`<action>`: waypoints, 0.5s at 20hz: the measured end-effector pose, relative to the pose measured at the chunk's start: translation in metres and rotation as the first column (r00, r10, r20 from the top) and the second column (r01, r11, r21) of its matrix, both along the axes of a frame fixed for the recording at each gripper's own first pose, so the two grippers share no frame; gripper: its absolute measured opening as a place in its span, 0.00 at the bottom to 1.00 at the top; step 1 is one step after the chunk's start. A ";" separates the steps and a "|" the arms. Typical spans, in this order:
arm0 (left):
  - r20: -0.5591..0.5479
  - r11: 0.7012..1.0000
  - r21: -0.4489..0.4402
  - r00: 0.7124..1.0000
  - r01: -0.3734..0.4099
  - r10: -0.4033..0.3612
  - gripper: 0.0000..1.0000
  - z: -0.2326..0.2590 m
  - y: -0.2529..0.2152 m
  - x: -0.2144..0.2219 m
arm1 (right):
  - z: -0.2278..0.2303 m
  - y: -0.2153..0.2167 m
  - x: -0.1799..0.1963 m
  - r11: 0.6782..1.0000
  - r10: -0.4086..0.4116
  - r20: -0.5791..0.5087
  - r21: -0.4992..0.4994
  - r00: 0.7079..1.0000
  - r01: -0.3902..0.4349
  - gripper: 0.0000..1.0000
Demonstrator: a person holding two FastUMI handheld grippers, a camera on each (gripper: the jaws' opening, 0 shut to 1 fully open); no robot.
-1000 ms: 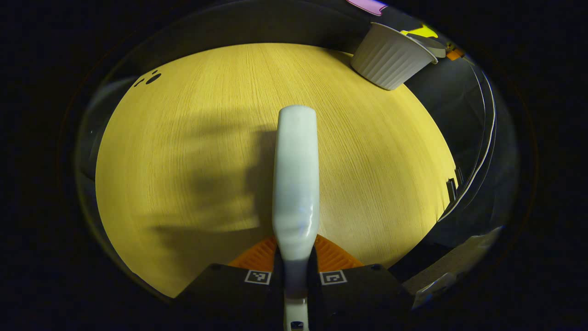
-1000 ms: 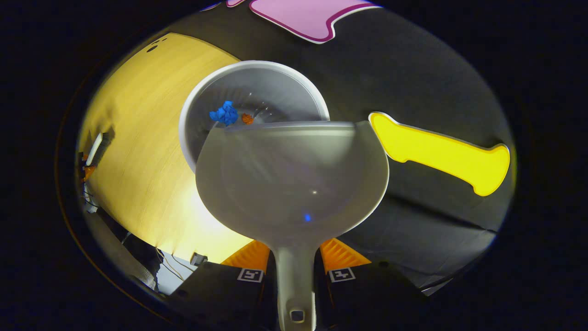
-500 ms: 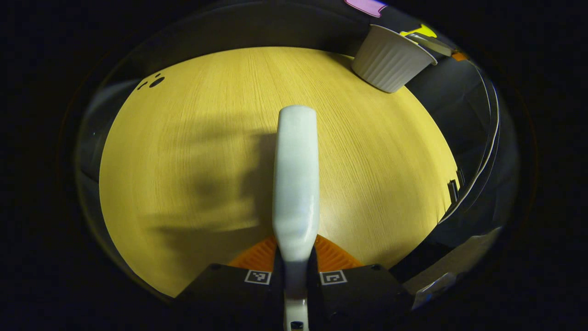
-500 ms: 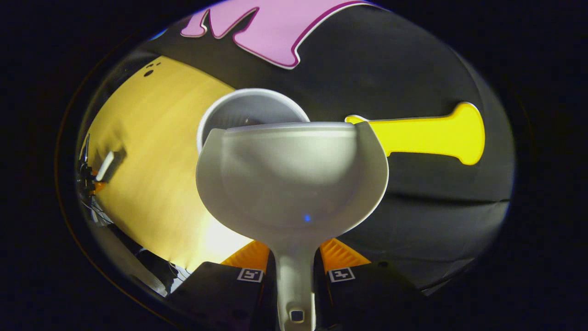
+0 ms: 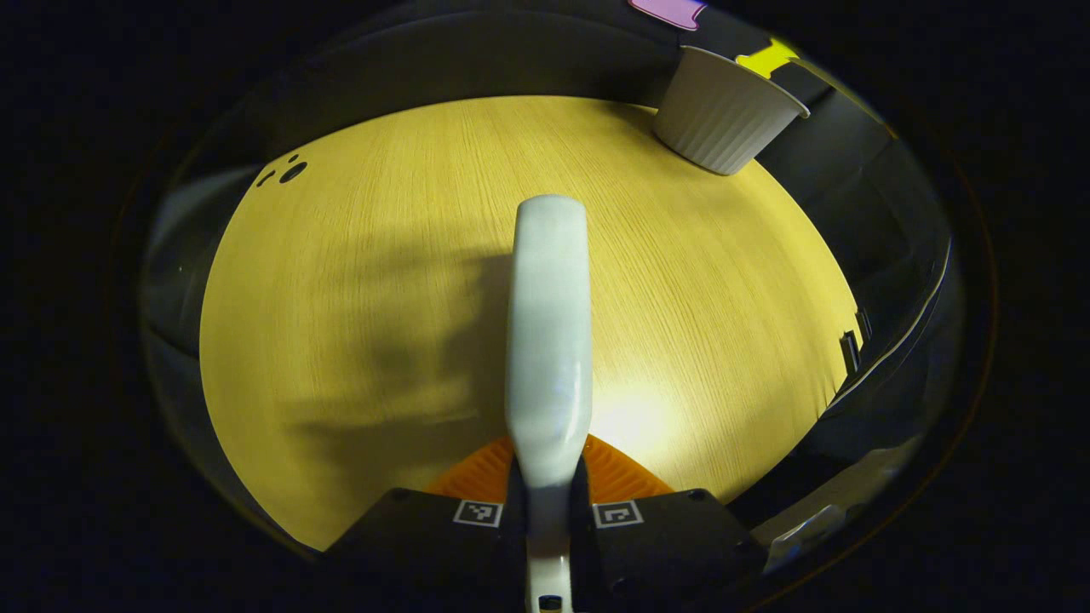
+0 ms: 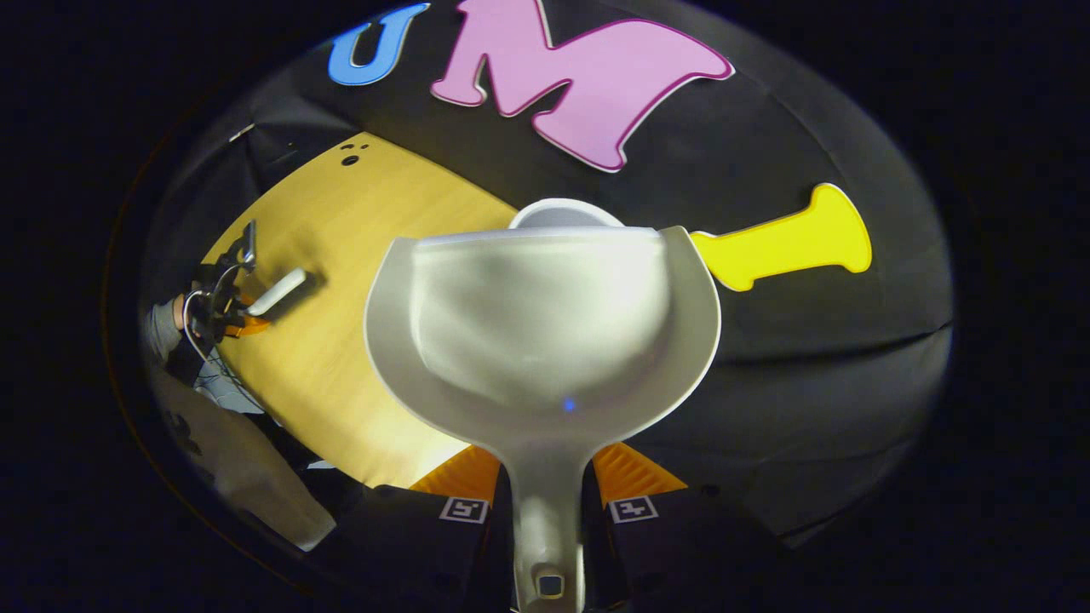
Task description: Pick up the small broom and dustpan from the desktop, sweep the trash into the dustpan with the broom, and then empty the trash into the garbage bin.
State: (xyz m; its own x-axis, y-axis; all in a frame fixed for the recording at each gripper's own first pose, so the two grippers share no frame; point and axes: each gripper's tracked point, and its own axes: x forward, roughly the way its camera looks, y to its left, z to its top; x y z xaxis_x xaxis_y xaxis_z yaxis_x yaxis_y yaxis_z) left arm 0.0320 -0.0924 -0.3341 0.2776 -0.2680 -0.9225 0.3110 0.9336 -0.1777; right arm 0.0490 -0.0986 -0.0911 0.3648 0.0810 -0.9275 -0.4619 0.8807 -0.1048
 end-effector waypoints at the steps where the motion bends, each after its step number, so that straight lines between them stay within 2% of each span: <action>1: 0.002 1.000 0.003 1.000 -0.001 0.001 0.24 0.000 0.001 0.001 | -0.010 0.012 -0.011 1.000 0.008 -0.010 0.023 1.000 -0.008 0.36; 4: 0.009 1.000 0.015 1.000 -0.005 0.005 0.24 0.000 0.003 0.002 | -0.047 0.050 -0.050 0.997 0.022 -0.057 0.082 0.998 -0.017 0.36; 5: 0.010 1.000 0.018 1.000 -0.009 0.009 0.24 0.000 0.004 0.002 | -0.061 0.060 -0.061 0.995 0.020 -0.077 0.103 0.997 -0.012 0.39; 6: 0.010 1.000 0.022 1.000 -0.011 0.011 0.24 0.000 0.004 0.001 | -0.078 0.074 -0.074 0.992 0.018 -0.103 0.125 0.995 -0.005 0.36; 10: 0.006 0.999 0.037 1.000 -0.025 0.024 0.24 0.001 0.016 0.001 | -0.148 0.117 -0.114 0.979 -0.046 -0.164 0.187 0.985 0.077 0.36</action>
State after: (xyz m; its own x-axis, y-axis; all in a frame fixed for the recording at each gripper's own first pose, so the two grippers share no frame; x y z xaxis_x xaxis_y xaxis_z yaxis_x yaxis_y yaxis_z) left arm 0.0326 -0.0767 -0.3335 0.2892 -0.2271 -0.9299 0.2889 0.9469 -0.1414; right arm -0.0647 0.0189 -0.2390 0.2244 0.2450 -0.9432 -0.4033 0.9044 0.1390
